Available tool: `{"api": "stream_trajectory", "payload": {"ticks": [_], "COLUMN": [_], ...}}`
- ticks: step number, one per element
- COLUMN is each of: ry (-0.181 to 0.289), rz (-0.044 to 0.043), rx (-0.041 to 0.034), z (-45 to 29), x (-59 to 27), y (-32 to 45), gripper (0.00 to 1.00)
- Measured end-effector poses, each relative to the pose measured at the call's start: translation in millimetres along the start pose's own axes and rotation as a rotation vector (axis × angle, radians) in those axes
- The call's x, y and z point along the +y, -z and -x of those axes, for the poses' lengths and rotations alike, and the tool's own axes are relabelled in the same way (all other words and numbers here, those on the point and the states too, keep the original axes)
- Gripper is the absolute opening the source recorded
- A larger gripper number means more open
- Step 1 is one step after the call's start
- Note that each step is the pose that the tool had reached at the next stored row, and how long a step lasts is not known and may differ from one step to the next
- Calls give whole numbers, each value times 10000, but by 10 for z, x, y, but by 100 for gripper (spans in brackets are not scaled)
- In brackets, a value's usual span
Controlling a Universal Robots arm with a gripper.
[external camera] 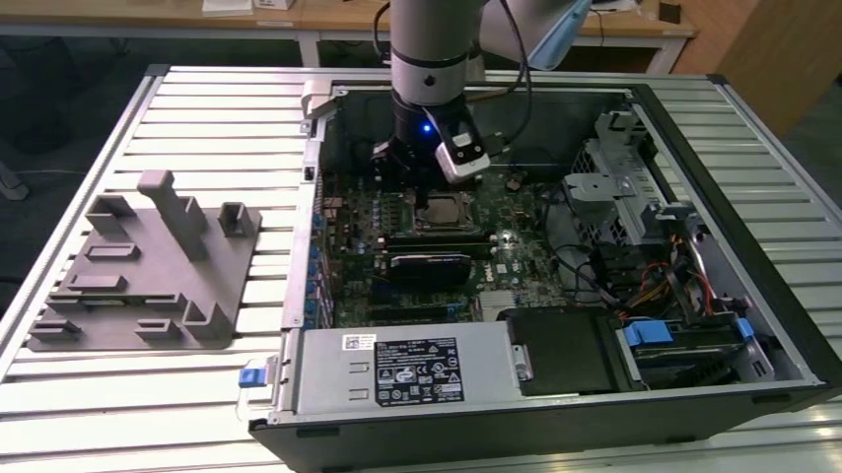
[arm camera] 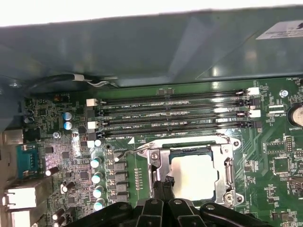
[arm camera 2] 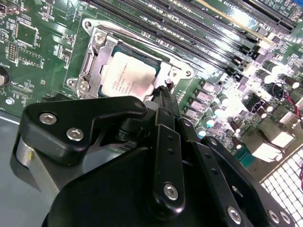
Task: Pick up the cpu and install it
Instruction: 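Close the cpu cover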
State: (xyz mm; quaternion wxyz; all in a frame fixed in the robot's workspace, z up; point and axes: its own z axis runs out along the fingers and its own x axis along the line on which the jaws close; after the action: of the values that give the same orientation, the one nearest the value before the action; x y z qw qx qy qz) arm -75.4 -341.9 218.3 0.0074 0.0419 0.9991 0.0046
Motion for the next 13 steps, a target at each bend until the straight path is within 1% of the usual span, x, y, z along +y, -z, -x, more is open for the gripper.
{"api": "stream_trajectory", "payload": {"ticks": [4,6,10,13], "ry": [0,-1,0,-1], "rz": [-1,-4,-1,-2], "rx": [0,2,0,0], "z": [0,13,84,156], "x": [0,1,7,13], "y": [1,2,0,-2], "gripper": [11,11,11,11]}}
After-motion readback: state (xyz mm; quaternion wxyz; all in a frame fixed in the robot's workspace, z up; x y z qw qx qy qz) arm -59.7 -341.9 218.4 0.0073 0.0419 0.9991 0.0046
